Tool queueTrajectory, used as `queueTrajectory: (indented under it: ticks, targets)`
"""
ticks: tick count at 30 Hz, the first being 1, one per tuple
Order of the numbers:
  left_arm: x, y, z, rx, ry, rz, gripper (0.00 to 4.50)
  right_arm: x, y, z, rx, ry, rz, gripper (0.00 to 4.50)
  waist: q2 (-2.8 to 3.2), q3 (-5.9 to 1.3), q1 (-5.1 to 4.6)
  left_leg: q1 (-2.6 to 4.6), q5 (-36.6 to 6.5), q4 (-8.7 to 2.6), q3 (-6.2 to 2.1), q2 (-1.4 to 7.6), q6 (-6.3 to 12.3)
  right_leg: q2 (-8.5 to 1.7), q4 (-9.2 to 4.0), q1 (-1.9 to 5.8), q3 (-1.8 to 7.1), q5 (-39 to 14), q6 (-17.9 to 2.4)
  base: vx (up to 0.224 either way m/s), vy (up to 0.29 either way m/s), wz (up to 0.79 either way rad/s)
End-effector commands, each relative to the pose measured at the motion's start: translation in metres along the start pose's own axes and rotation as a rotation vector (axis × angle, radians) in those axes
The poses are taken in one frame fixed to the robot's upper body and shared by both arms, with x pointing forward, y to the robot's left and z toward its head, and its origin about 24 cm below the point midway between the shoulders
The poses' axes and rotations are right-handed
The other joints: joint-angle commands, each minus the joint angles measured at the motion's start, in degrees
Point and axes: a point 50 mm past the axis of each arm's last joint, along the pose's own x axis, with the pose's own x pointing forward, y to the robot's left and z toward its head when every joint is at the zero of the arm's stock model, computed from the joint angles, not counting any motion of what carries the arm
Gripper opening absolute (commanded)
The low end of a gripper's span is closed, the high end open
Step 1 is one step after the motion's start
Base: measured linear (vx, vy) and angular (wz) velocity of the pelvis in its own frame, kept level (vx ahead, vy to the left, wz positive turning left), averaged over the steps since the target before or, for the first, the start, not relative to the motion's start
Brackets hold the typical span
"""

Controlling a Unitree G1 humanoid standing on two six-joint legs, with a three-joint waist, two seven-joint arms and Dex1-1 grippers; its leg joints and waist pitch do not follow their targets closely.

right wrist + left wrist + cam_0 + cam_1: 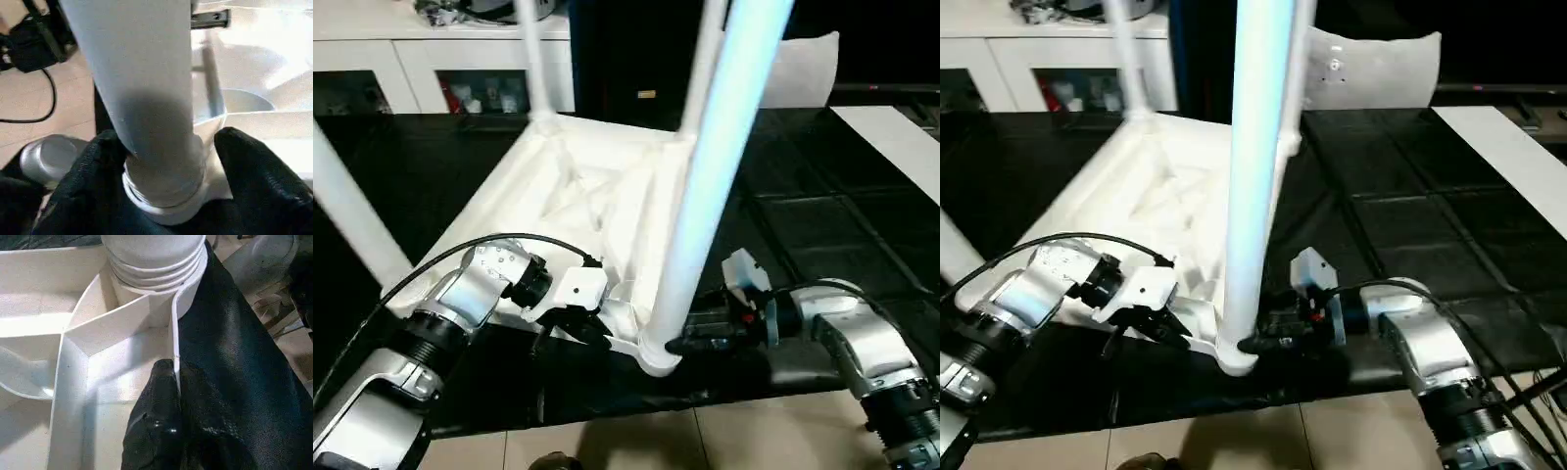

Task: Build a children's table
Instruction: Rotate leg to tighten

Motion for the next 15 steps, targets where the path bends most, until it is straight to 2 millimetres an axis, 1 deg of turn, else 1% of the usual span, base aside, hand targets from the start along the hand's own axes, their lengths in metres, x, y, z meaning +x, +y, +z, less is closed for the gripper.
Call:
queueTrajectory:
  ticks: [1,3,4,5,6,7,8,9,10,11,14,15]
  targets:
    - [0.0047,0.0018,0.0098,0.067,0.023,-0.067,0.0,0.0014,-0.0021,0.0063,-0.021,-0.001,0.022,2.85,-0.3,-4.0,-0.47,2.62,-15.22,-4.35,-1.81,4.44,0.13,-3.68,-3.82,1.31,1.62,-11.59,-13.53,0.0,0.0,0.0]
    - [0.0048,0.0018,0.0097,0.069,0.025,-0.068,0.0,0.002,-0.0021,0.006,-0.023,0.001,0.03,2.79,-0.24,-4.01,-0.44,2.68,-15.36,-4.37,-1.81,4.46,0.01,-3.67,-3.78,1.28,1.61,-11.51,-13.51,0.0,0.0,0.0]
    - [0.0048,0.0019,0.0096,0.067,0.023,-0.065,0.0,0.0031,-0.0025,0.0061,-0.022,-0.001,0.035,2.79,-0.36,-3.98,-0.44,2.63,-15.42,-4.38,-1.82,4.45,-0.06,-3.71,-3.8,1.31,1.62,-11.68,-13.49,0.0,0.0,0.0]
    - [0.0048,0.0019,0.0096,0.067,0.023,-0.065,0.0,0.0031,-0.0025,0.0061,-0.022,-0.001,0.035,2.5,-0.32,-4.01,-0.42,2.65,-15.4,-4.38,-1.84,4.44,-0.09,-3.73,-3.76,1.33,1.59,-11.73,-13.51,0.0,0.0,0.0]
    - [0.0047,0.0019,0.0092,0.068,0.022,-0.065,0.0,0.004,-0.0026,0.0061,-0.021,-0.001,0.043,2.44,-0.19,-4.02,-0.38,2.69,-15.39,-4.33,-1.8,4.43,-0.08,-3.73,-3.78,1.26,1.61,-11.68,-13.53,0.0,0.0,0.0]
    - [0.0048,0.0017,0.0085,0.068,0.022,-0.067,0.0,0.0055,-0.0027,0.0062,-0.022,-0.005,0.051,2.4,-0.53,-4.02,-0.44,2.59,-15.25,-4.34,-1.77,4.43,0.02,-3.7,-3.81,1.34,1.62,-11.59,-13.44,0.0,0.0,0.0]
    - [0.0047,0.0015,0.0079,0.069,0.022,-0.068,0.0,0.0069,-0.0021,0.0059,-0.019,-0.005,0.063,2.4,-0.46,-4.01,-0.39,2.58,-15.21,-4.31,-1.8,4.4,0.1,-3.74,-3.77,1.33,1.61,-11.68,-13.45,0.0,0.0,0.0]
    - [0.0046,0.0013,0.0072,0.07,0.024,-0.071,0.0,0.0082,-0.0013,0.0054,-0.016,-0.006,0.073,2.31,-0.3,-3.99,-0.37,2.55,-15.31,-4.32,-1.82,4.42,0.06,-3.8,-3.86,1.31,1.65,-12.07,-13.32,0.0,0.0,0.0]
    - [0.0046,0.0013,0.0069,0.07,0.024,-0.072,0.0,0.0086,-0.0011,0.0052,-0.014,-0.006,0.077,2.09,-0.38,-3.99,-0.4,2.61,-15.56,-4.3,-1.79,4.38,-0.02,-3.75,-3.92,1.27,1.64,-12.44,-13.27,0.0,0.0,0.0]
    - [0.0046,0.0013,0.0067,0.07,0.024,-0.074,0.0,0.0089,-0.0008,0.005,-0.013,-0.006,0.08,2.06,-0.34,-3.96,-0.4,2.62,-15.74,-4.32,-1.82,4.41,-0.08,-3.77,-3.92,1.24,1.64,-12.74,-13.27,0.0,0.0,0.0]
    - [0.0045,0.0012,0.006,0.069,0.026,-0.074,0.0,0.0102,0.001,0.0046,-0.003,-0.009,0.094,2.02,-0.49,-3.93,-0.4,2.69,-16.1,-4.38,-1.81,4.44,-0.35,-3.76,-3.99,1.2,1.68,-13.63,-12.97,0.0,0.0,0.0]
    - [0.0045,0.0012,0.006,0.069,0.026,-0.074,0.0,0.0102,0.001,0.0046,-0.003,-0.009,0.094,1.96,-0.43,-3.95,-0.38,2.7,-16.01,-4.36,-1.84,4.46,-0.36,-3.8,-3.95,1.2,1.68,-13.58,-12.99,0.0,0.0,0.0]
